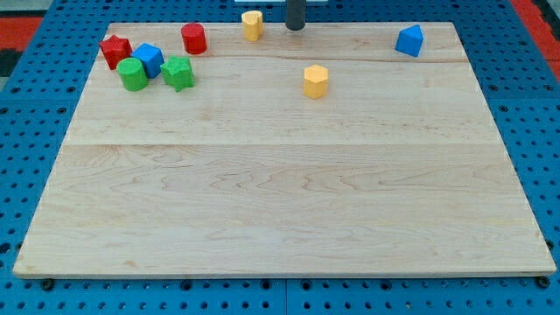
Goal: Slightly move the yellow heart towards the right
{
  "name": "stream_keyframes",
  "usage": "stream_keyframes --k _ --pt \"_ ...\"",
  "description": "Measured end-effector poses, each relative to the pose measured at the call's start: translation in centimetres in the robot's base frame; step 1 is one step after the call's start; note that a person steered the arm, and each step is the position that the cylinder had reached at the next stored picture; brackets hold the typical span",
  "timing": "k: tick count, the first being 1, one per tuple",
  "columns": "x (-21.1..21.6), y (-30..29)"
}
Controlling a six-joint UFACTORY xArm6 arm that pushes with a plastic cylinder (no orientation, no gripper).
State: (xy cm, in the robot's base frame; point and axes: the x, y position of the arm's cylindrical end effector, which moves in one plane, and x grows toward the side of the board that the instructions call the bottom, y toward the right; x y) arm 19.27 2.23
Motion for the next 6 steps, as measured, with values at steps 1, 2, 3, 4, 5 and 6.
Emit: stream_keyframes --k 1,2,3,4,5,6 --pt "0.0 -1.4" --pt "1.1 -10.7" --pt "7.3 -13.6" --pt "8.2 -10.7" --pt "8.9 -6.6" --pt "13.8 -4.4"
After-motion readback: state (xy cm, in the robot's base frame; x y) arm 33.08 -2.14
